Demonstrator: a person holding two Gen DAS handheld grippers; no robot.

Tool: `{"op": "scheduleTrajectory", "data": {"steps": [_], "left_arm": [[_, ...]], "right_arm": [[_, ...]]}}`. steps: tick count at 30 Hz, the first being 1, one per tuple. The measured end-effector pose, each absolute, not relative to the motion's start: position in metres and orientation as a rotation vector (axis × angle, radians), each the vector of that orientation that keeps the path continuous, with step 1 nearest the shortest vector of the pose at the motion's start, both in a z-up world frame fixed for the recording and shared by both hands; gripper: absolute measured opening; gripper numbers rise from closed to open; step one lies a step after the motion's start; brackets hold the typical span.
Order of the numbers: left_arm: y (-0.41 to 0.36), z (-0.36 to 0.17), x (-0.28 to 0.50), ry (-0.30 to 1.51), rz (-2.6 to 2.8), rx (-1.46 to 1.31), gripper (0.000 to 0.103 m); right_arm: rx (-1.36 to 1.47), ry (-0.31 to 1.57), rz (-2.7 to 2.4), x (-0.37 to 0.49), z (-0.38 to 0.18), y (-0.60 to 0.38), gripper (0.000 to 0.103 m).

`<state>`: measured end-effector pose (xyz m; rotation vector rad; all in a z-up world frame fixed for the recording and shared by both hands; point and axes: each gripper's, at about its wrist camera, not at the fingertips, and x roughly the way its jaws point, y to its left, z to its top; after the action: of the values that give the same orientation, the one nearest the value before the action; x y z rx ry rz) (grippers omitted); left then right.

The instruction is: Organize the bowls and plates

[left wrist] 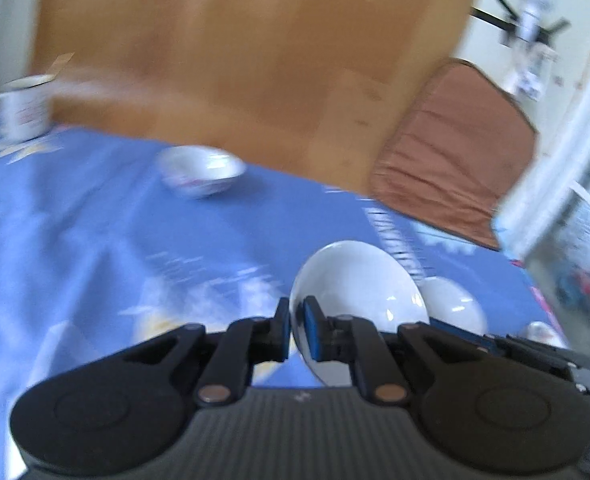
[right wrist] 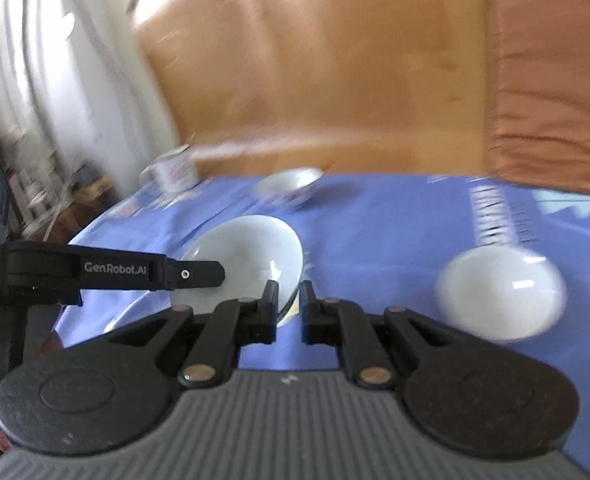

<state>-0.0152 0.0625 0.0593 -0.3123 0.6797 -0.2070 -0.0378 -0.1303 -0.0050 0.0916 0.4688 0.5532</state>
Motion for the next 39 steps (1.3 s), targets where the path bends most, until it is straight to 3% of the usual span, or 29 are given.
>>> {"op": "scheduleTrajectory", "data": {"steps": [12, 24, 27, 29, 30, 39], "left_arm": [[-0.051, 0.043, 0.058, 0.778, -0.396, -0.269, 0.01], [-0.058, 0.035, 0.067, 0.793, -0.357, -0.24, 0.011], [-0.058, 0.039, 0.063, 0.775, -0.352, -0.234, 0.014], [-0.055, 0.044, 0.058, 0.75, -0.341, -0.23, 0.022], [-0.052, 0.047, 0.054, 0.728, -0.319, -0.219, 0.028], [0.0, 0.061, 0.028, 0.635, -0.263, -0.266, 0.028]], "right_arm": [[0.216, 0.44, 0.272, -0.026, -0.017, -0.238, 0.013], [0.215, 0.442, 0.26, -0.016, -0.029, -0.238, 0.016], [0.214, 0.424, 0.244, -0.017, -0.028, -0.239, 0.029], [0.208, 0.406, 0.227, -0.019, -0.027, -0.24, 0.035], [0.204, 0.403, 0.221, -0.019, -0.026, -0.24, 0.035], [0.201, 0.287, 0.246, -0.038, -0.005, -0.226, 0.036]]}}
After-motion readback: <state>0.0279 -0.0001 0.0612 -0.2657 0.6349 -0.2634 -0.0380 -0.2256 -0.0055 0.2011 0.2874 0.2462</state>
